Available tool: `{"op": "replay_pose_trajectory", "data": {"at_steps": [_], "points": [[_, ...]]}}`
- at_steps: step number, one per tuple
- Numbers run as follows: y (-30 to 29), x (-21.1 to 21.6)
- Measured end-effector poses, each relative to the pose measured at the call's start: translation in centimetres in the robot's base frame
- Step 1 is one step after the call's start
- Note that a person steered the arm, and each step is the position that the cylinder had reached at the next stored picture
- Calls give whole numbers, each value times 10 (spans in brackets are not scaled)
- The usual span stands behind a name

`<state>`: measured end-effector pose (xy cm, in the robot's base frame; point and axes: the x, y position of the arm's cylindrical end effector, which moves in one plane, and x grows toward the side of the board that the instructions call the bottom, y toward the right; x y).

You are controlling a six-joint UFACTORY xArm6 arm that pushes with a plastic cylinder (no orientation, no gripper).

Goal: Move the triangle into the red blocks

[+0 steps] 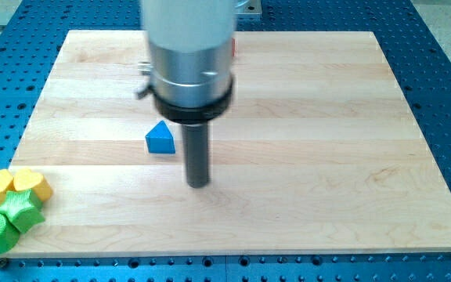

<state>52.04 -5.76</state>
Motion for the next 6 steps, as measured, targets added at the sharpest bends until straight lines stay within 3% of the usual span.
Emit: {"op": "replay_pose_trajectory", "data": {"at_steps": [1,2,4,6], "points": [[-43,-49],[-54,-52],[-3,-173],[33,-212]]}}
